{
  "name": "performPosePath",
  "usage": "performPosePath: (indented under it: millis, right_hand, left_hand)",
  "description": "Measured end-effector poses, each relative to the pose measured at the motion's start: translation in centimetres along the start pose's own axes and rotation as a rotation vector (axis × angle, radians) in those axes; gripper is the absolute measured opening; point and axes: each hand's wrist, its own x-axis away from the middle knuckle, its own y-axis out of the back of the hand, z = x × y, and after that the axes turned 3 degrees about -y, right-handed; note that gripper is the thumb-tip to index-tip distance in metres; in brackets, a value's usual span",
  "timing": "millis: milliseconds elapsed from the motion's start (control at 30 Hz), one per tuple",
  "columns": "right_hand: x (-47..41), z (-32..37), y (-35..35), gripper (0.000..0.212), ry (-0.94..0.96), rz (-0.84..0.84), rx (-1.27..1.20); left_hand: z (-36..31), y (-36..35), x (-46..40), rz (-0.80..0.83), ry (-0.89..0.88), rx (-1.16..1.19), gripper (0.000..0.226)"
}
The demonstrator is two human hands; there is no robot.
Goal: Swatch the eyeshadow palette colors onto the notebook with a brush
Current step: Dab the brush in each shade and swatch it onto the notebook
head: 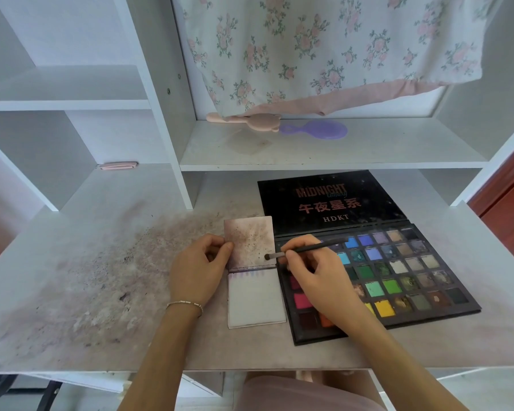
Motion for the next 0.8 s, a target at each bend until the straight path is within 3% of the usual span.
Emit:
performPosePath:
  millis: [167, 433, 700, 800]
  right_hand:
    - [0.0, 0.1, 0.7, 0.019, -0.036, -0.083, -0.208]
    - [0.7, -0.8, 5.4, 0.024, -0.007, -0.266, -0.163]
    - [0.4, -4.2, 11.2, 0.012, -0.088, -0.544, 0.124]
    - [0.0, -5.0, 12.6, 0.012, -0.093, -0.575, 0.238]
  left_hand:
    - [0.0, 0.0, 0.0, -0.003, 0.004, -0.004, 0.005]
    - [0.1, -0.1, -0.1, -0.017, 0.01, 0.013, 0.01]
    - [0.2, -0.1, -0.2, -0.022, 0.003, 0.014, 0.006]
    - [0.1, -0.2, -0.2, -0.02, 0.006, 0.014, 0.006]
